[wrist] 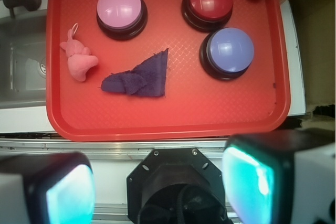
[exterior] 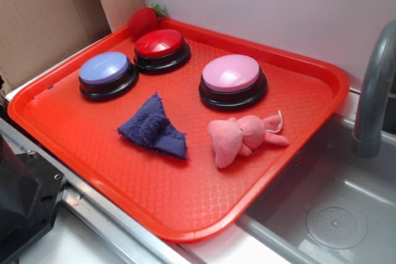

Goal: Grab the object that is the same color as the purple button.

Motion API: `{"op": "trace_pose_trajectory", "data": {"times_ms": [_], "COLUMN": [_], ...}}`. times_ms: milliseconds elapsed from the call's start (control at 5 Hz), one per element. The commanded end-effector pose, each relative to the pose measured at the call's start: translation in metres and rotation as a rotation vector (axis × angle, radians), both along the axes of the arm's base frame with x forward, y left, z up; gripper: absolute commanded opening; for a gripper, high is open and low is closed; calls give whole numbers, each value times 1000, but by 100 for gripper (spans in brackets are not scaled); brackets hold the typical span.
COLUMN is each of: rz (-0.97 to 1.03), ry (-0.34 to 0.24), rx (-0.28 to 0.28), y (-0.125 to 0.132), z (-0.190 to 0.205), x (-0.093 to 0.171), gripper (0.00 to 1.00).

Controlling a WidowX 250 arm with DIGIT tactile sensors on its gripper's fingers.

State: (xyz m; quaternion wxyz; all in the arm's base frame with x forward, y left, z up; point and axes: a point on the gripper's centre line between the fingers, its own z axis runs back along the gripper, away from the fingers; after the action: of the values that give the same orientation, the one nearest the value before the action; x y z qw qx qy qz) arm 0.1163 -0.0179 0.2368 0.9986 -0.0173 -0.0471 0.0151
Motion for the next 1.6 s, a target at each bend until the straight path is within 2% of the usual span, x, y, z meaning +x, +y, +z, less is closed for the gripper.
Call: {"op": "trace_pose_trajectory", "data": {"times_ms": [0, 200, 400, 600, 800, 1000, 1200, 1400], "rz": [0, -250, -500, -658, -775, -887, -997, -1065], "ry": [0, -12, -65, -59, -82, -73, -85, -41], "rx": [0, -29, 17, 117, 128, 180, 150, 173], "y": [0, -6, -15, -23, -29, -33, -36, -42], "z": [0, -21, -43, -73, -104, -131, -161, -187], "x": [0, 14, 24, 37, 50, 62, 75, 84], "gripper": [100, 100, 100, 100, 100, 100, 100, 100]}}
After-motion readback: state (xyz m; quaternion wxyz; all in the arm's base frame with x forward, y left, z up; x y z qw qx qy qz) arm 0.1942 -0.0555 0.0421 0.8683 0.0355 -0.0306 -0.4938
